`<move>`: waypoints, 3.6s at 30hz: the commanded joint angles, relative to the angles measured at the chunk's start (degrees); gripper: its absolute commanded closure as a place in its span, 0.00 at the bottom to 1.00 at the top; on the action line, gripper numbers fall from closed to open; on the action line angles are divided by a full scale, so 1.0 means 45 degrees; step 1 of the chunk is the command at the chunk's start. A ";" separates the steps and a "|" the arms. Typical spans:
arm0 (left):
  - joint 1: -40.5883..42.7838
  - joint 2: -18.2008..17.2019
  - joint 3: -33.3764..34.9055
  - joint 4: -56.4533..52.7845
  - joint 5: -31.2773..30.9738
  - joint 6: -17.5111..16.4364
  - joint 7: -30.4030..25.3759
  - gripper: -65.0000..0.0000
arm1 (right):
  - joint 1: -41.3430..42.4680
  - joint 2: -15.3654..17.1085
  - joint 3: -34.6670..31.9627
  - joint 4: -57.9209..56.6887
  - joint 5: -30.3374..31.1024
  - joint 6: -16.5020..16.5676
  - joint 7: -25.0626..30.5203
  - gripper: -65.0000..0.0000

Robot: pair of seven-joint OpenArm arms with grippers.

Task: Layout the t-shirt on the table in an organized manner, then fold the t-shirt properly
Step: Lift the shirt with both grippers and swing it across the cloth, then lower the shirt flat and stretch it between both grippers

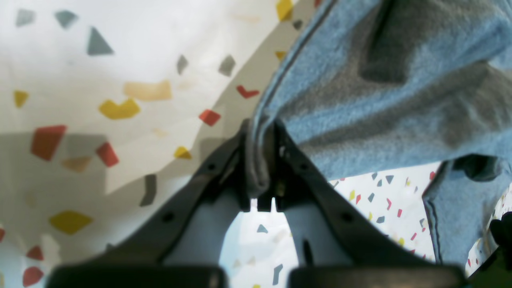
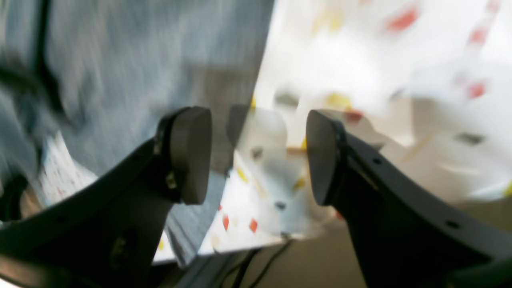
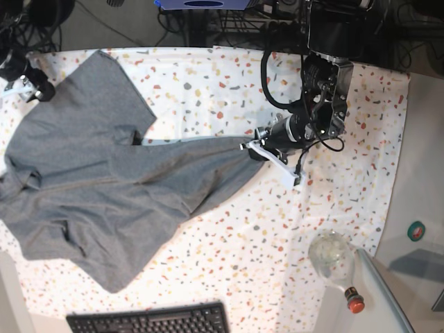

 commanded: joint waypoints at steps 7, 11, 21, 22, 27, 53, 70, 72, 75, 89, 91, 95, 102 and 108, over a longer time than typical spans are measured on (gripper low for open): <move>-0.0151 -0.0310 -0.0100 0.0145 -0.0066 -0.0038 -0.0067 1.00 | 0.0564 0.0235 -0.0402 -0.0967 0.0147 0.0159 0.0108 0.45; -0.0151 -0.0310 -0.0100 0.0145 -0.0066 -0.0038 -0.0067 1.00 | 0.0564 0.0216 -0.1223 -0.0928 0.0205 0.0686 0.0128 0.45; -0.0151 -0.0467 -0.0061 0.0243 -0.0066 -0.0038 -0.0067 1.00 | 0.0642 0.0235 -0.1223 -0.1202 0.0205 0.2347 0.0206 0.97; -0.0151 -0.0525 -0.0022 0.0243 -0.0066 -0.0038 -0.0067 1.00 | 0.0759 0.0294 -0.1203 -0.1377 0.0205 0.2445 0.0206 1.00; 0.0532 -0.0623 -0.0178 0.1122 -0.0086 -0.0038 -0.0067 1.00 | 0.0603 0.0509 -0.0187 -0.1534 0.0205 0.2464 -0.0361 1.00; 0.0181 -0.2284 0.1346 0.6377 -0.0066 0.2482 -0.0048 1.00 | 0.4627 0.2501 -0.0285 0.1319 -0.3292 0.1917 -0.1943 1.00; -1.2146 0.0412 -0.0608 0.2821 -0.0164 0.3068 -0.0067 1.00 | 1.7404 0.6272 -0.5794 0.0635 -0.5910 0.1937 -0.1357 1.00; -1.1678 0.0393 -0.0569 0.3837 -0.0164 0.3068 -0.0048 1.00 | 1.6876 0.6545 -0.5775 0.2022 -0.5890 0.1937 -0.1904 1.00; -0.9548 0.0158 -0.0334 0.5009 -0.0144 0.3068 -0.0048 1.00 | 1.4669 0.6565 -0.5286 0.3643 -0.5890 0.1937 -0.2979 1.00; 0.0552 -0.0310 -0.0041 0.5947 -0.0047 0.3068 -0.0126 1.00 | 0.4783 0.2853 -0.1848 -0.0244 -0.5929 0.1937 0.1554 1.00; 0.1255 -0.0310 -0.0022 0.5967 -0.0047 0.3068 -0.0126 1.00 | 0.4354 0.2775 -0.1848 -0.1436 -0.5929 0.1937 0.2296 1.00; 0.2349 -0.0310 -0.0119 0.6455 -0.0047 0.3068 -0.0106 1.00 | 0.3826 0.2755 -0.1848 -0.2198 -0.5929 0.1937 0.2648 1.00; 0.3678 -0.1131 -0.0178 0.7295 -0.0047 0.3068 -0.0087 1.00 | 0.2381 0.2716 -0.1809 -0.0479 -0.5890 0.1937 0.1730 1.00; 0.4850 -0.1658 -0.0217 0.7237 -0.0047 0.3068 -0.0146 1.00 | 0.1169 0.1798 -0.1203 0.1201 -0.5929 0.1937 0.1378 1.00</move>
